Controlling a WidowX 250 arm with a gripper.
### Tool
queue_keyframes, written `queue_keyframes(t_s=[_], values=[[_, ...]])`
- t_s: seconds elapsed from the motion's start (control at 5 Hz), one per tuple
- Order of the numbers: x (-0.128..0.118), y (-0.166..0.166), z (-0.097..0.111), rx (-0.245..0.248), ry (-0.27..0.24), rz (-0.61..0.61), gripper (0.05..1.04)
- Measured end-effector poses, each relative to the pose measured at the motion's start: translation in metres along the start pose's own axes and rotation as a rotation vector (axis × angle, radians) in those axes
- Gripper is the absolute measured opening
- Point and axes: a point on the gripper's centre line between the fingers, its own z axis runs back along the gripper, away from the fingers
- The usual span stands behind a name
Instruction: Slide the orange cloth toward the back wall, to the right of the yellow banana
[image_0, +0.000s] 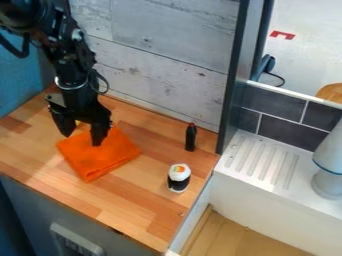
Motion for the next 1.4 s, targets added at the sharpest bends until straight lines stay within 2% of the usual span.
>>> queue_keyframes(t_s=[0.2,0.4,0.8,1.0,1.4], values=[[0.011,-0.003,-0.009,0.009,-0.020,-0.009,1.001],[0.015,-0.006,-0.018,0.026,-0.015,-0.006,1.001],[0.013,-0.011,-0.038,-0.002,0.017,-0.016,1.001],[0.018,-0.013,-0.043,-0.015,0.018,-0.014,1.001],[0.048,-0.015,-0.051,-0.045,-0.002,0.011,1.001]])
